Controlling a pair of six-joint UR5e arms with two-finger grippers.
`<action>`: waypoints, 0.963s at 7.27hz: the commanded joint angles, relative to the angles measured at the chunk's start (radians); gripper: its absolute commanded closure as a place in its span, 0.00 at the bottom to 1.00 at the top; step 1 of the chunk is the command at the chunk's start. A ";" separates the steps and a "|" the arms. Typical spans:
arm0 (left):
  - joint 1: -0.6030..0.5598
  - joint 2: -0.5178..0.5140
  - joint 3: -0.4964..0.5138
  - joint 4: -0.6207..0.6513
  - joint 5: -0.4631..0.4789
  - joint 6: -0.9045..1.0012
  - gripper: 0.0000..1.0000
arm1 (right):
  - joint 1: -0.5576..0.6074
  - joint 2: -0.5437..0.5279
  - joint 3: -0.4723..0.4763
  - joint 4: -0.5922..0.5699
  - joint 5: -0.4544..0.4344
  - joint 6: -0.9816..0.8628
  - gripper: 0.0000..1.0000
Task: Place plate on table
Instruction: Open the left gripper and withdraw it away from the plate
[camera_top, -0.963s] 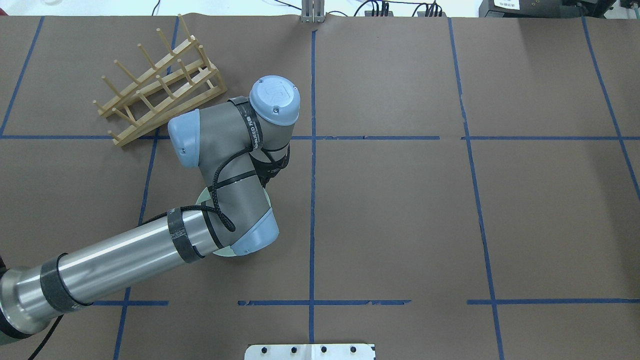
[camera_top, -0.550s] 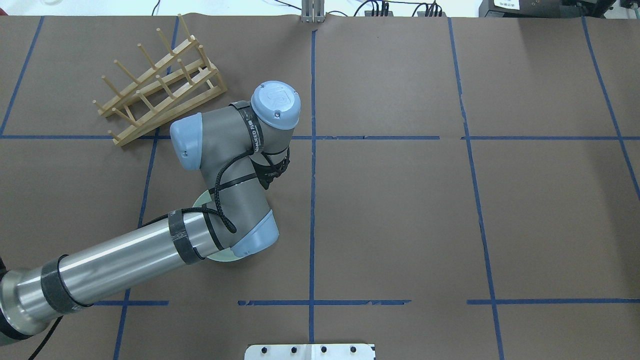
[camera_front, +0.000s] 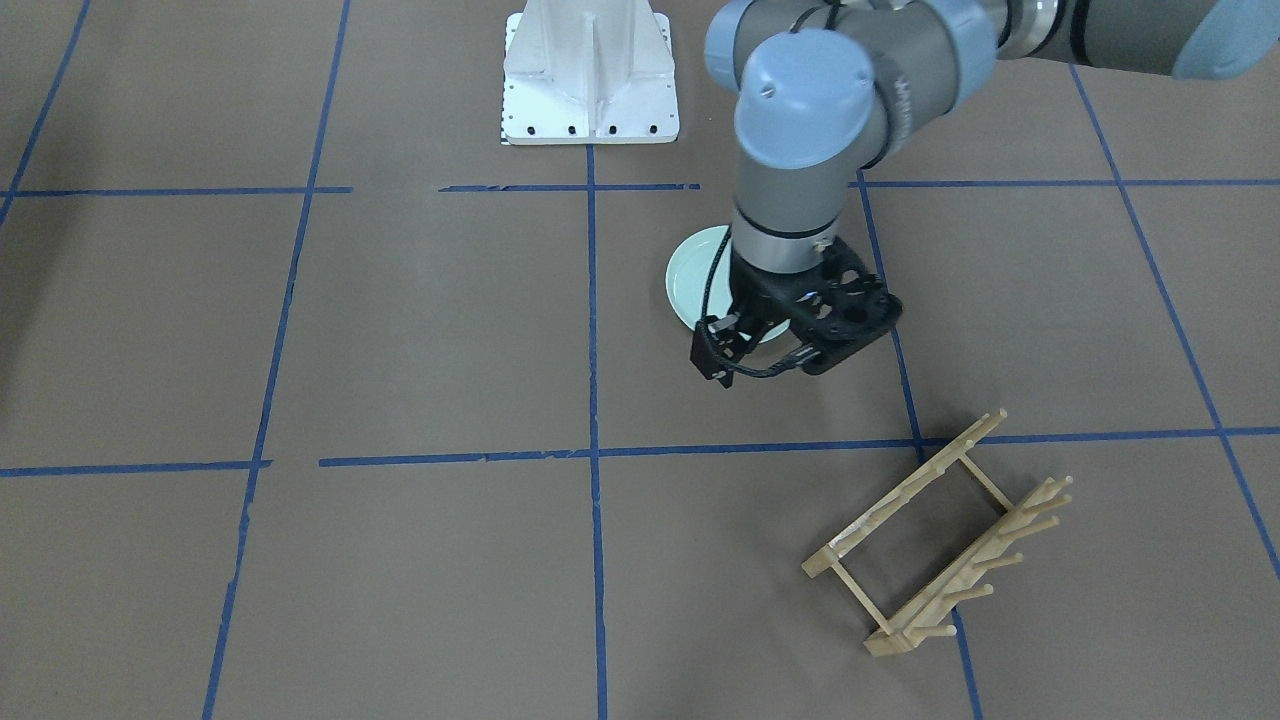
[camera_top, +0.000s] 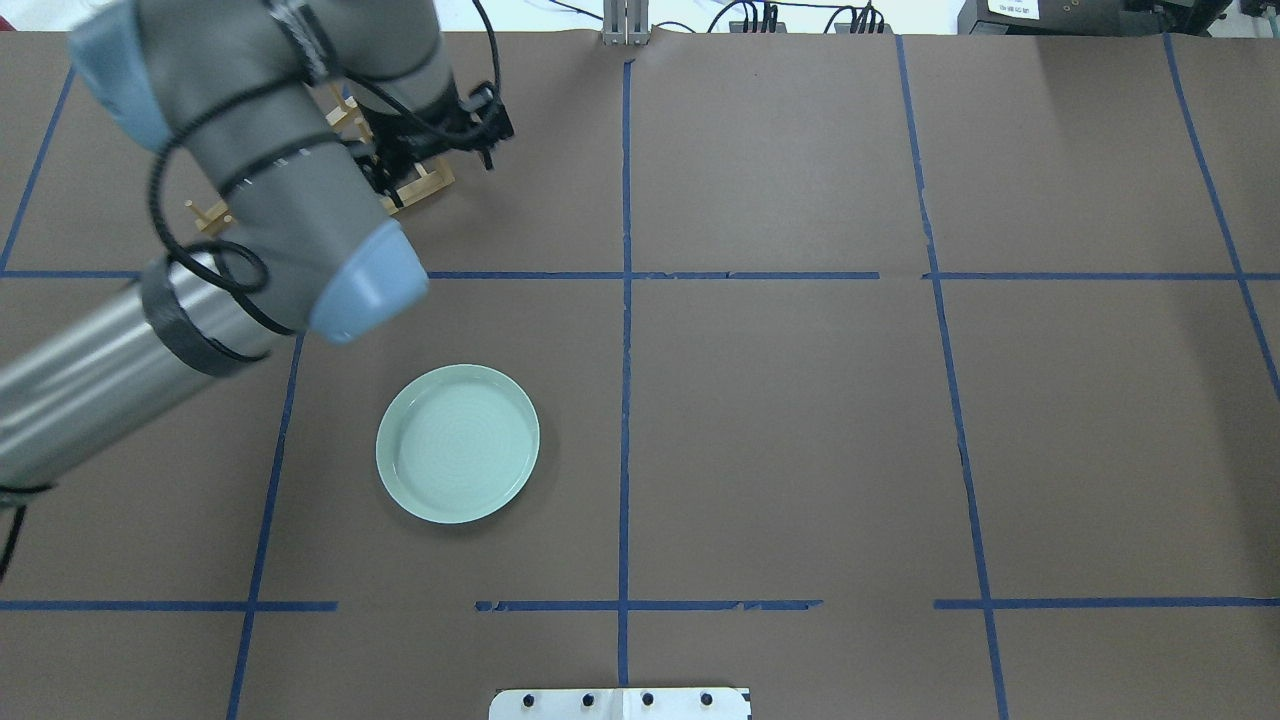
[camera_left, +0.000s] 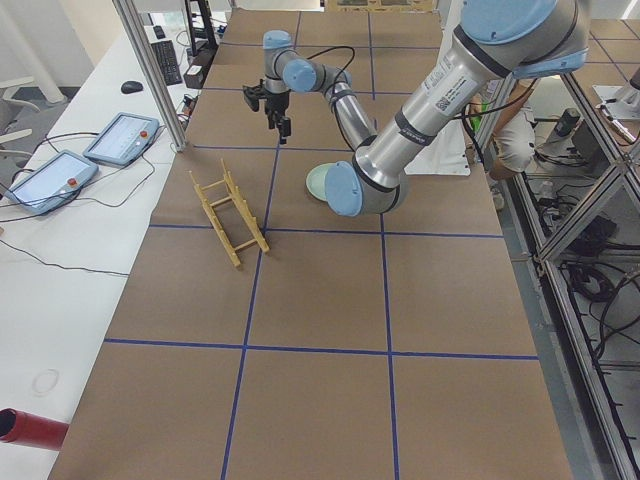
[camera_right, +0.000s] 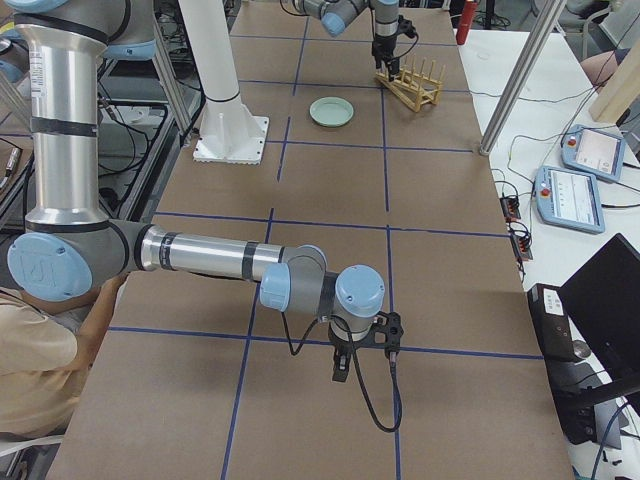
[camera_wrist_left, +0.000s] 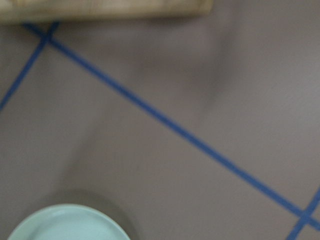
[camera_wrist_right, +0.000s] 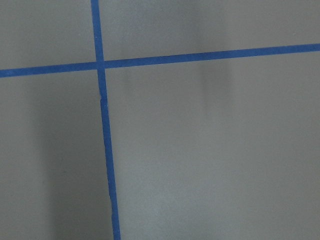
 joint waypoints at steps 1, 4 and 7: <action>-0.265 0.167 -0.050 -0.012 -0.182 0.537 0.00 | 0.000 -0.001 0.000 0.000 0.000 0.000 0.00; -0.592 0.463 -0.036 -0.105 -0.271 1.174 0.00 | 0.000 -0.001 0.000 0.000 0.000 0.000 0.00; -0.691 0.620 0.028 -0.251 -0.271 1.353 0.00 | 0.000 0.001 0.000 0.000 0.000 0.000 0.00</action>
